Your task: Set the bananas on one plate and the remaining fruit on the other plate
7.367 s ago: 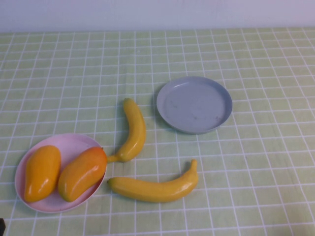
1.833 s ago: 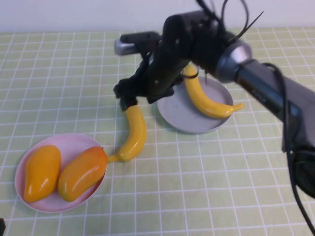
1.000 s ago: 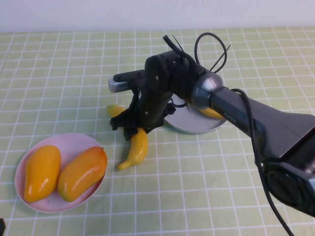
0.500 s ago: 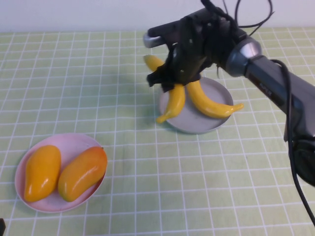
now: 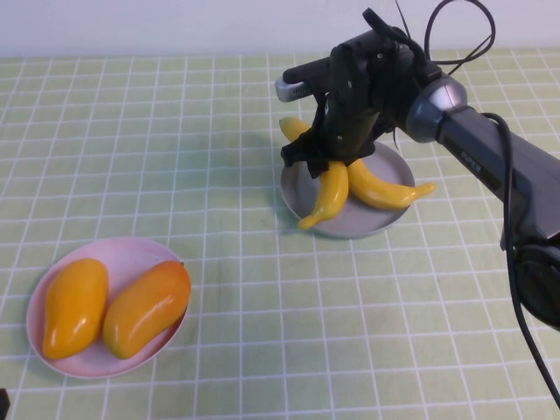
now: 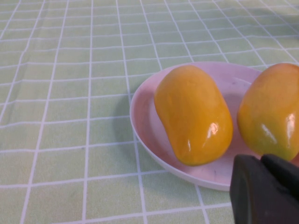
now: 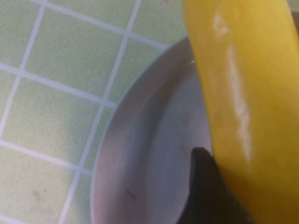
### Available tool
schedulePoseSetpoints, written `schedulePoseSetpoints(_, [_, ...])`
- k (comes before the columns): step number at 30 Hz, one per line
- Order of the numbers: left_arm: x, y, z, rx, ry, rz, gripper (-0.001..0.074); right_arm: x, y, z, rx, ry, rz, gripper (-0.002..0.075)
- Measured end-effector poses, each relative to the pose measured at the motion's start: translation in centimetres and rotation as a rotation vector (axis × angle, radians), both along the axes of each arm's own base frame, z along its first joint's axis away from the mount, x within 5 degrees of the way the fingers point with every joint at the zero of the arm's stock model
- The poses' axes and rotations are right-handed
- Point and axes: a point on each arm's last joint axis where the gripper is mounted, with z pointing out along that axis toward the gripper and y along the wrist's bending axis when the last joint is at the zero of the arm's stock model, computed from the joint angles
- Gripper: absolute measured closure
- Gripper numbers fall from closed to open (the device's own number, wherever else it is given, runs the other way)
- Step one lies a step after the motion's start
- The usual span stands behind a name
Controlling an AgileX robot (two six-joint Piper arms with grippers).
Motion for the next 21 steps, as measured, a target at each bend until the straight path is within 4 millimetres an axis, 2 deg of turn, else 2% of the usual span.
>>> schedulePoseSetpoints(3, [0.0,0.0,0.0,0.000,0.000,0.000,0.0736,0.0,0.0,0.0,-0.002,0.003,0.000,0.0384])
schedulePoseSetpoints(8, [0.0,0.0,0.0,0.000,0.000,0.000,0.0736,-0.3,-0.2,-0.2,-0.022,0.038,-0.005,0.0253])
schedulePoseSetpoints(13, [0.0,0.0,0.0,0.000,0.000,0.000,0.0736,-0.4,-0.3,-0.1,-0.026,0.043,-0.006,0.0207])
schedulePoseSetpoints(18, [0.0,0.0,0.0,0.000,0.000,0.000,0.0736,-1.3,-0.3,2.5,-0.012,0.025,0.000,0.0225])
schedulePoseSetpoints(21, [0.0,0.0,0.0,0.000,0.000,0.000,0.0736,-2.6,-0.2,6.0,0.019,-0.026,0.014,0.0291])
